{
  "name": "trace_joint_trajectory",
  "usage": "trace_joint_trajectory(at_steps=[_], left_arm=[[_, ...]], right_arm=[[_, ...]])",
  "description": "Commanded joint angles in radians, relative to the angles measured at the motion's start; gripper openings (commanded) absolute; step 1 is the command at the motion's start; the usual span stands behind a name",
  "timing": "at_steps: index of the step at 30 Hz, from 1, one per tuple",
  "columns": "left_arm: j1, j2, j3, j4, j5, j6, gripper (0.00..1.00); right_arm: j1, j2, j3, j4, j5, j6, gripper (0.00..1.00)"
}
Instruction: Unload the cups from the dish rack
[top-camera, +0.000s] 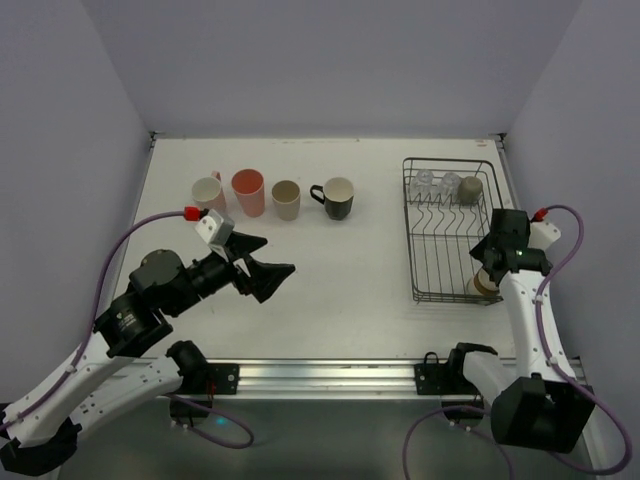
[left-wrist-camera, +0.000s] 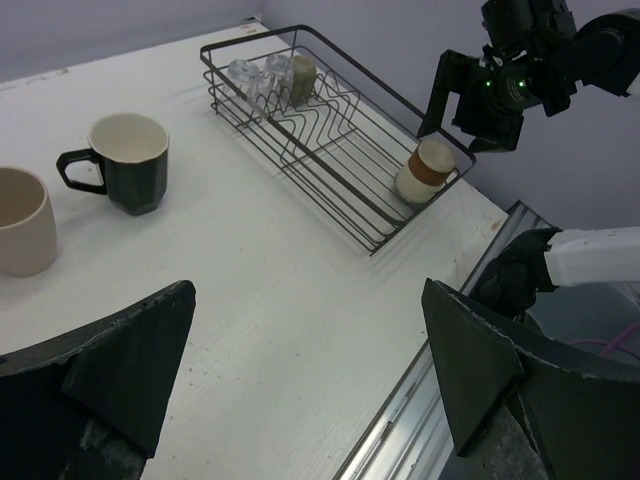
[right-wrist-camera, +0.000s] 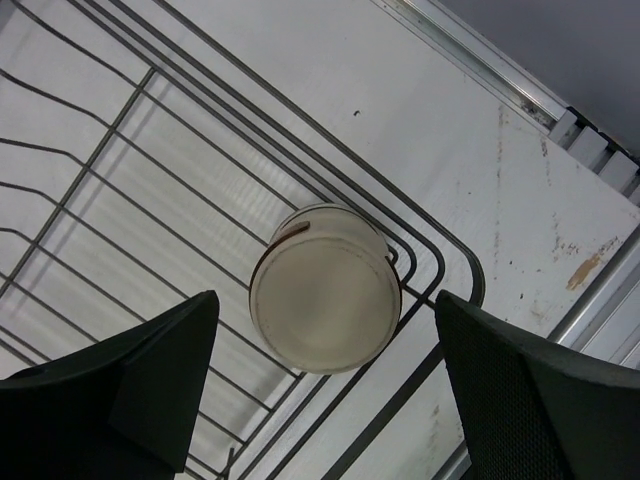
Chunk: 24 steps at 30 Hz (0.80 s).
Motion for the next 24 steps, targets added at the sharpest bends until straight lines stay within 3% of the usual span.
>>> trace_joint_trajectory(at_steps=[1,15,18,19,24], left_arm=[[-0.021,-0.018,-0.019,-0.019,-0.06,0.042,1.0],[-0.028,-0.032,-0.028,-0.025,-0.074,0.042,1.0],[-0.027,-0.024,-0.029,-0.027,-0.074,0.042,1.0],[-0.027,-0.021,-0.029,-0.027,-0.074,0.04,1.0],[-0.016,0.007,-0.029,-0.028,-0.076,0.039,1.0]], right_arm=[[-0.03,0.055,0.057,-0.027,0.017,-0.018,0.91],[-0.052,0.209,0.048,0.014,-0.173,-0.056,0.93],[-0.05,0.221,0.039,0.036,-0.181,-0.05,0.86],[-0.05,0.212,0.036,0.04,-0.176,-0.051,0.76],[-0.052,0.144,0.037,0.057,-0.159,-0.058,0.48]])
